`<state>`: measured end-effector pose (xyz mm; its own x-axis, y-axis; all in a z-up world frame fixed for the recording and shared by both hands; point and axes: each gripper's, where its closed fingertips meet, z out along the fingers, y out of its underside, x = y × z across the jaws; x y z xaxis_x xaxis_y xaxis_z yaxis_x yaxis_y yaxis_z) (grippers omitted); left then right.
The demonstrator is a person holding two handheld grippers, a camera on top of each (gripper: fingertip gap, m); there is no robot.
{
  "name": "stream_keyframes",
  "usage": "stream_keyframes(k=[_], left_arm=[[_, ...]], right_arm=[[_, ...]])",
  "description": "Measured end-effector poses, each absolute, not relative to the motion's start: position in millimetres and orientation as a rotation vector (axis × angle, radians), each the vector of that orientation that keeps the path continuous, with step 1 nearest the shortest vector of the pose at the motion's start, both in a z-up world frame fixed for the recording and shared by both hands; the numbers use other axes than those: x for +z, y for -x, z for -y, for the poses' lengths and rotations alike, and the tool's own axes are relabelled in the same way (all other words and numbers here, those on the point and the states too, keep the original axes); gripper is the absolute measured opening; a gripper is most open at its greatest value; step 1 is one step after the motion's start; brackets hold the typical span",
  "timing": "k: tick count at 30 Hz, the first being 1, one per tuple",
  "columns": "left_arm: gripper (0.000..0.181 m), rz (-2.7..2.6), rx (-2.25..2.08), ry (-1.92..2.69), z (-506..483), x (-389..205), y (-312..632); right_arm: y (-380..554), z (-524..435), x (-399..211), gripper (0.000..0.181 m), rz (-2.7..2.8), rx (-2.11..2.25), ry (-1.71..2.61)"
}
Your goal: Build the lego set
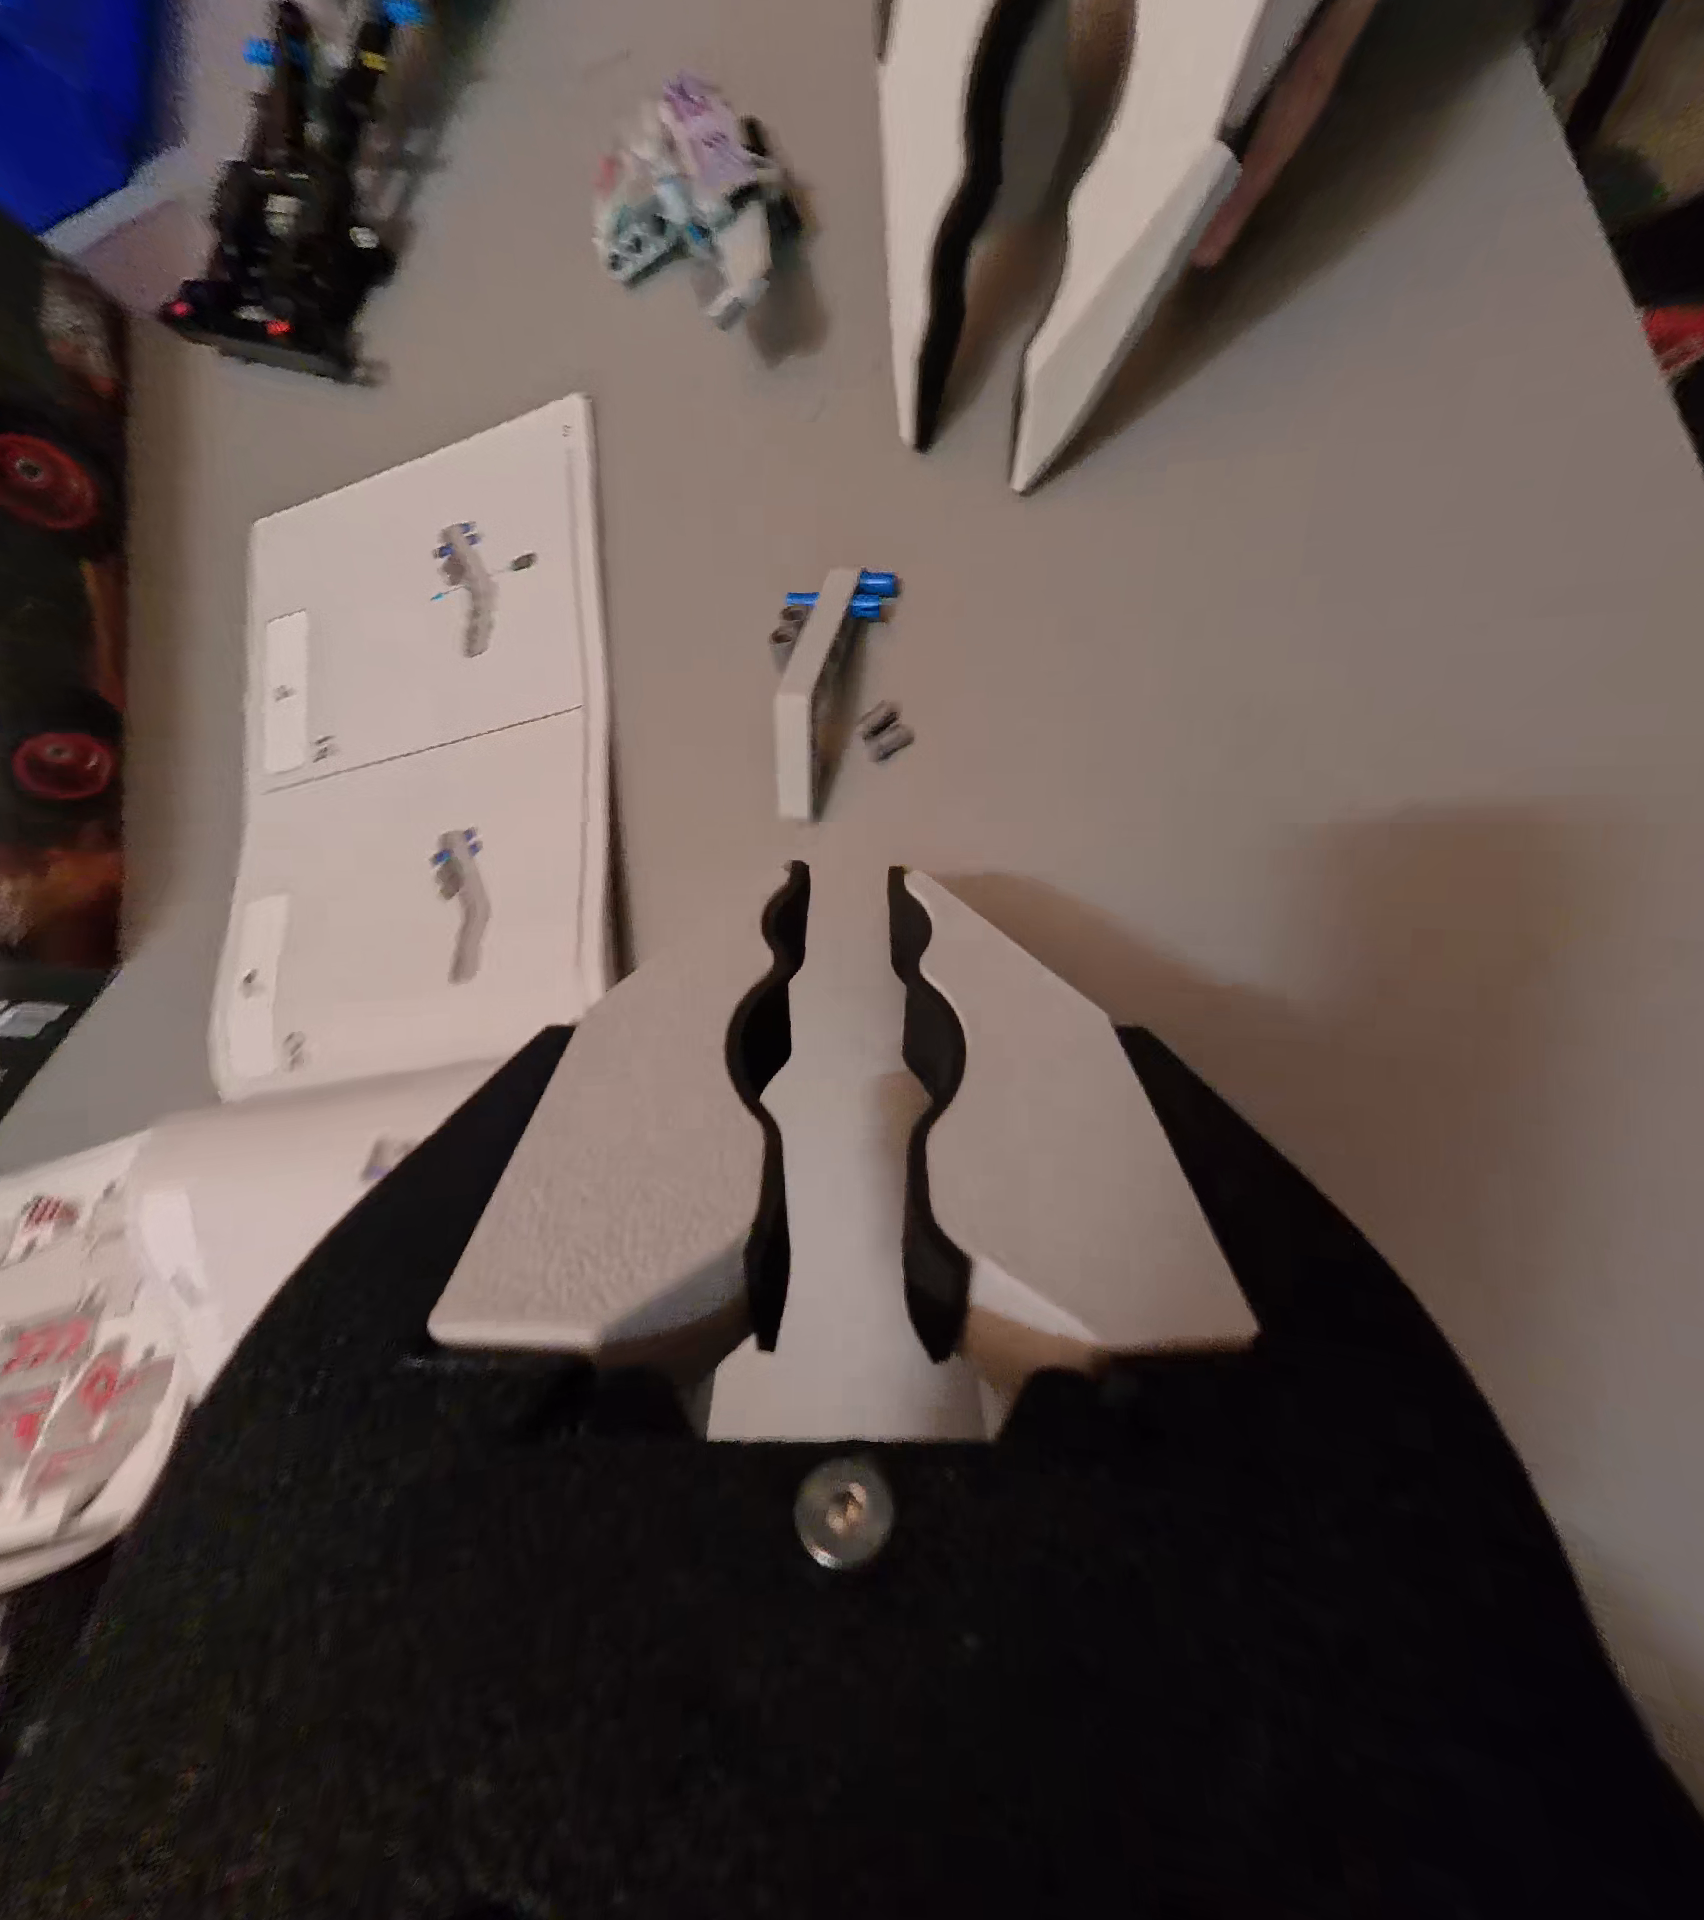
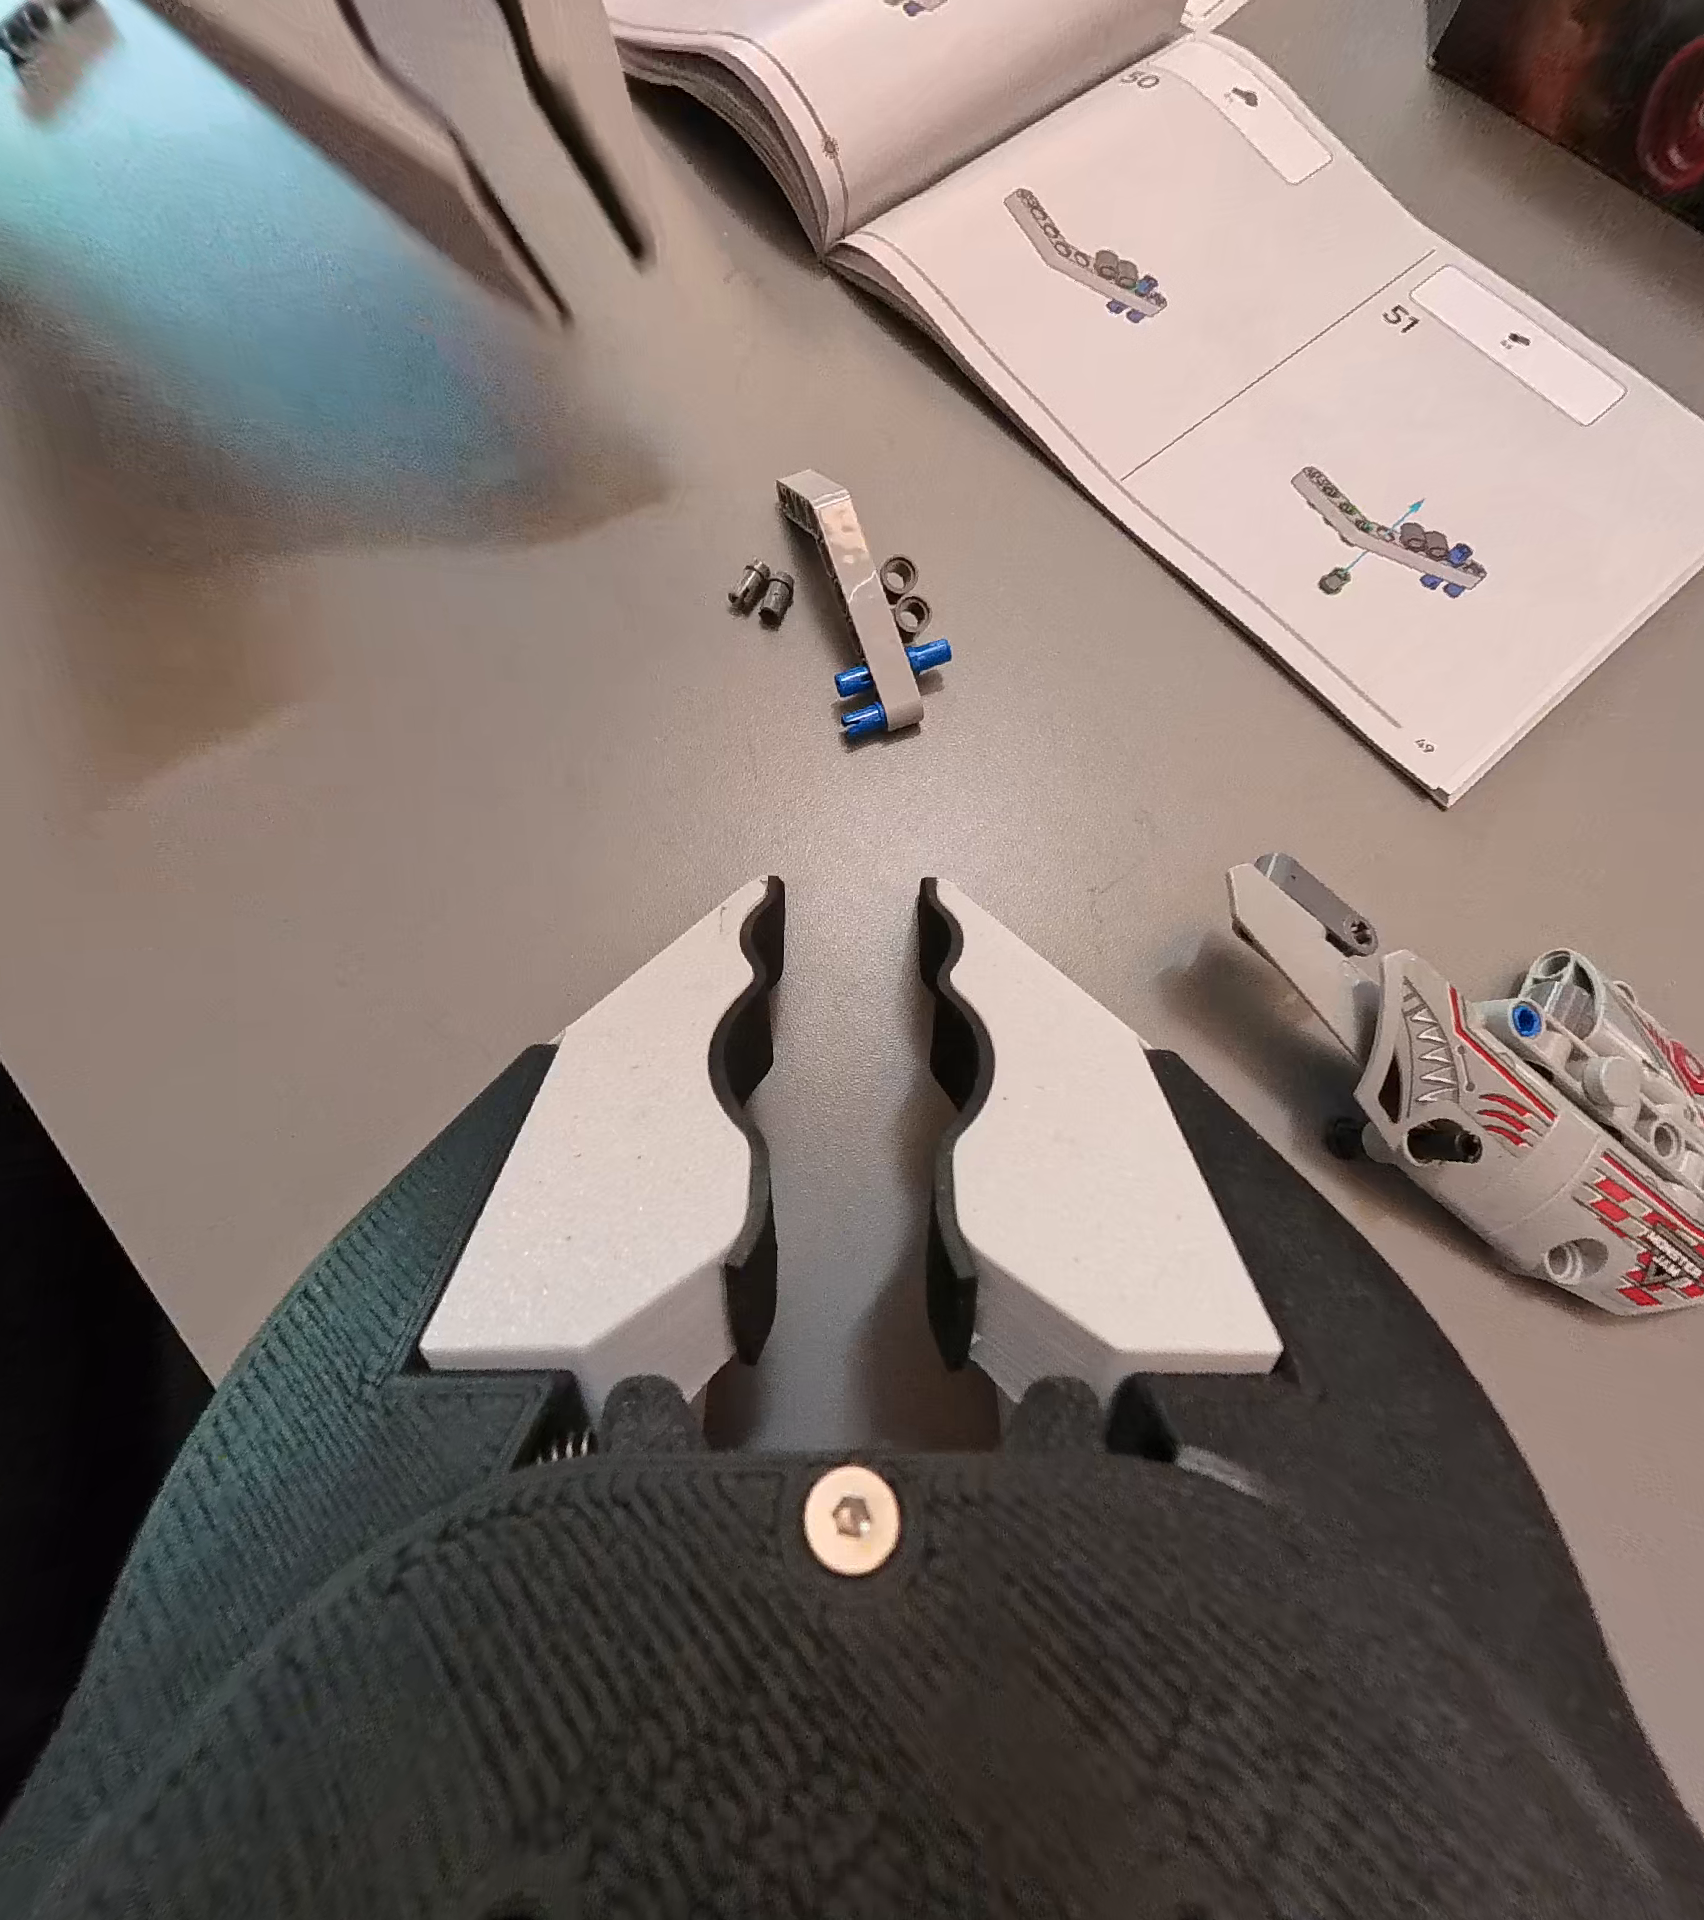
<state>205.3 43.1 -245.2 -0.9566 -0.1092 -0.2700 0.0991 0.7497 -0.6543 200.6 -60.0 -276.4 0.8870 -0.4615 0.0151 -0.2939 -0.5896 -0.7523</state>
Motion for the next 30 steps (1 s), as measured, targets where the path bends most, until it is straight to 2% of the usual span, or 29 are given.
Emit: stream_keyframes(k=[1,6,9,12,17,23,30], left_arm=[[0.013,-2.631,-1.038,0.056,-53,-235,-209],[0.013,-2.405,-1.030,0.417,-150,-167,-246],[0.011,-2.179,-0.857,0.769,-266,-125,-283],[0.012,-1.967,-0.654,1.185,-400,-111,-316],[0.037,-1.784,-0.619,1.697,-523,-155,-372],[0.036,-1.708,-0.554,1.836,-552,-209,-424],[0.037,-1.791,-0.368,1.937,-559,-262,-428]], right_arm=[[-200,60,-276,0.024,-0.537,-0.266,2.241],[-200,60,-276,0.023,-0.530,-0.275,2.243],[-200,59,-276,0.022,-0.523,-0.279,2.244],[-199,59,-276,0.021,-0.516,-0.279,2.246],[-199,59,-277,0.020,-0.525,-0.256,2.243],[-199,59,-276,0.020,-0.529,-0.248,2.241],[-199,59,-276,0.020,-0.525,-0.256,2.243]])
